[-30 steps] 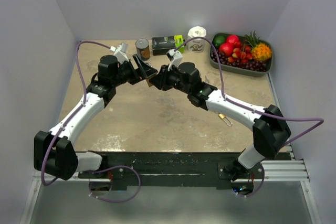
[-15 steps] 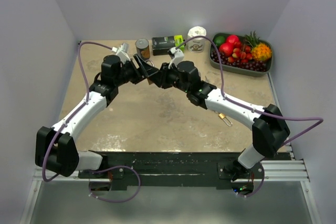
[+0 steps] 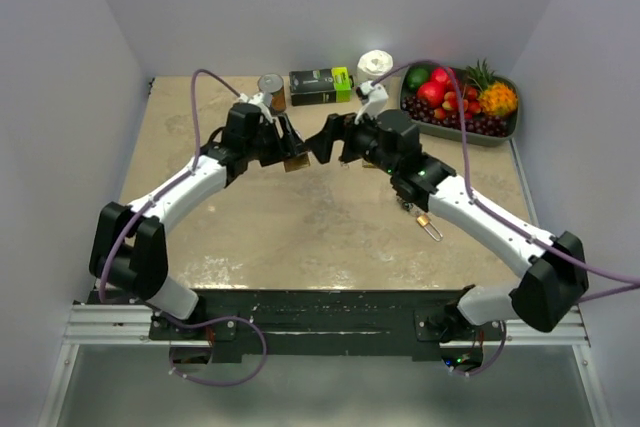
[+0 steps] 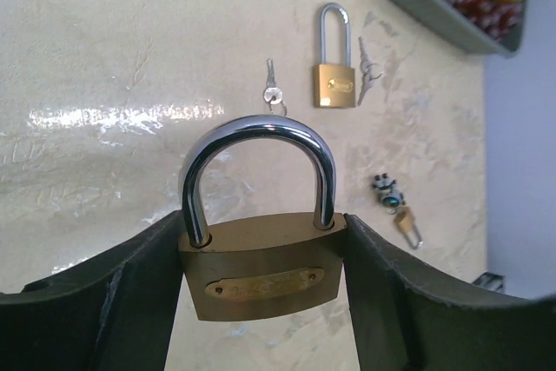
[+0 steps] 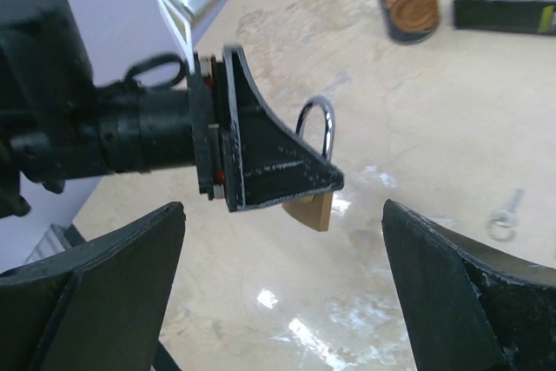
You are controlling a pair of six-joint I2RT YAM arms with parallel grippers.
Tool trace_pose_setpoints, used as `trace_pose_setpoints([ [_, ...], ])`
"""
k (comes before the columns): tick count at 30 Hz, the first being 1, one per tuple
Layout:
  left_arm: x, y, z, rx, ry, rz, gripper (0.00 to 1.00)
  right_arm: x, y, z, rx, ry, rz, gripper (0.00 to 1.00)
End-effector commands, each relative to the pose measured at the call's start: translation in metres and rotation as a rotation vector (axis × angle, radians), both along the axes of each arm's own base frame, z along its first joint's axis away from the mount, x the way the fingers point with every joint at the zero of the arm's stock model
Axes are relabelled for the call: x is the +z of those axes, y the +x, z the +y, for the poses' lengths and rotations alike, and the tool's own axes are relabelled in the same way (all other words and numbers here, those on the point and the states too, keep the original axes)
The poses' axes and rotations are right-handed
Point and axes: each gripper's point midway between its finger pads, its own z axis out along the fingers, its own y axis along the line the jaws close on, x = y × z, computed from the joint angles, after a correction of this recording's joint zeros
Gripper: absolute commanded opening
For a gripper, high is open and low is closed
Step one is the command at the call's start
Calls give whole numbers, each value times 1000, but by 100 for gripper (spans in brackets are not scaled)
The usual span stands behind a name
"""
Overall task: Lock with the key
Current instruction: Place the lock at the center of the board.
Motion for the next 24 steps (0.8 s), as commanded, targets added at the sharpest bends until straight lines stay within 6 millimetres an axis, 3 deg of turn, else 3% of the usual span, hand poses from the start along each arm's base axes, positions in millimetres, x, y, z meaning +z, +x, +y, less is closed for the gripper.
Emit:
trace_pose_setpoints([
  [1, 21, 24, -22, -44, 107, -157, 0, 4, -2, -43, -59, -56, -7, 99],
  [6, -15, 43, -32, -39, 224, -152, 0, 1, 13, -82, -150, -93, 8, 99],
  [7, -32, 45, -37, -51, 251, -128, 0, 1, 13, -88, -163, -106, 9, 99],
  [9, -38, 54, -41, -55, 270, -129, 0, 1, 17, -99, -192, -115, 10, 99],
  [10, -55, 56, -45, -67, 291, -104, 0, 1, 17, -103, -201, -125, 9, 99],
  [14, -71, 67, -56, -82, 322, -121, 0, 10, 13, -112, -214, -119, -15, 99],
  [16, -87, 71, -58, -83, 338, -98, 0, 8, 11, -115, -223, -127, -8, 99],
  [24, -115, 84, -72, -47, 372, -67, 0, 7, 15, -123, -248, -150, -8, 99],
])
